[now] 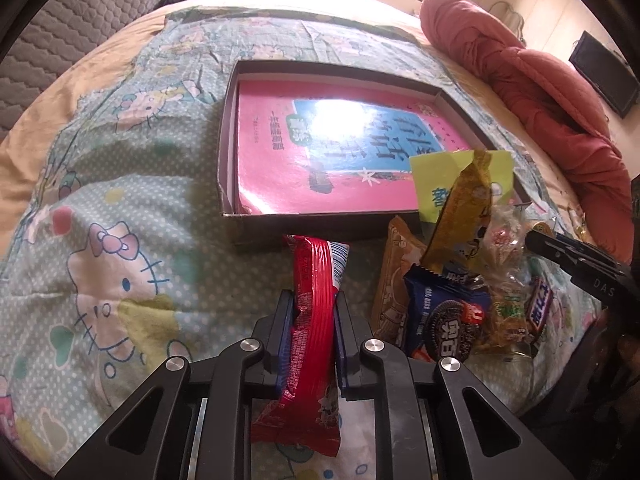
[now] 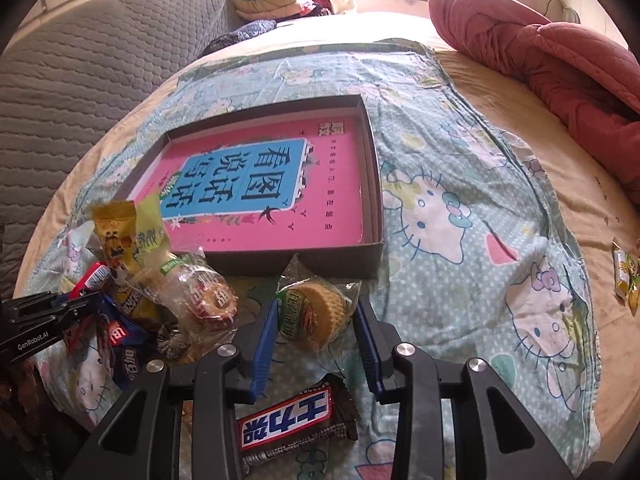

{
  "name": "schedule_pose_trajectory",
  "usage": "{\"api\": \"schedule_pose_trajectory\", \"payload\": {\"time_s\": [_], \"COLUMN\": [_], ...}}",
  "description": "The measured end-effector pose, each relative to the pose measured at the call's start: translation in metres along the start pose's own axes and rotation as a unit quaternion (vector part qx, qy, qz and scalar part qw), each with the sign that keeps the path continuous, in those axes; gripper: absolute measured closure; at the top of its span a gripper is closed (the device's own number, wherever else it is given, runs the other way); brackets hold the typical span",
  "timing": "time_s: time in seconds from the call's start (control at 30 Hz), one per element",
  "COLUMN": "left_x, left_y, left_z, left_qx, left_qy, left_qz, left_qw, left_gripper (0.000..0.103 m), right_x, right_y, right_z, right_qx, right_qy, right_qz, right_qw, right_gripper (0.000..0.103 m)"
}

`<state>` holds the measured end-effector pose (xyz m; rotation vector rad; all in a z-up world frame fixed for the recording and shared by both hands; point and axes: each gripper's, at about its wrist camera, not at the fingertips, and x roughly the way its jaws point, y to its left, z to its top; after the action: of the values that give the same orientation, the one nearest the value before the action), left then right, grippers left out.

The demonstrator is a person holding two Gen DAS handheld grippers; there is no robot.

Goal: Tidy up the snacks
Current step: 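Carry the red wrapper and the pastry into the pink tray with both grippers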

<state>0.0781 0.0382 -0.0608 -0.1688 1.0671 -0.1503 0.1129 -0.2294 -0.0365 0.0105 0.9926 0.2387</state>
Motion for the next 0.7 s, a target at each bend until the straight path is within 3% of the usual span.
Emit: {"api": "schedule_pose_trajectory", "payload": {"time_s": [0.7], "left_x": [-0.041], "left_y": [0.001], "left_z": [0.012], "left_qx": [-0.019], "left_qy": [-0.050], "left_qz": [-0.001], "left_qw": [0.9985], "left_gripper": [0.085], "right_x": [-0.030], "right_y": [-0.003], "right_z": [0.018], "right_qx": [0.028], "right_qy": [-0.065], "right_qz": [0.056], "right_qw": [0.996], "right_gripper": [0.065]}}
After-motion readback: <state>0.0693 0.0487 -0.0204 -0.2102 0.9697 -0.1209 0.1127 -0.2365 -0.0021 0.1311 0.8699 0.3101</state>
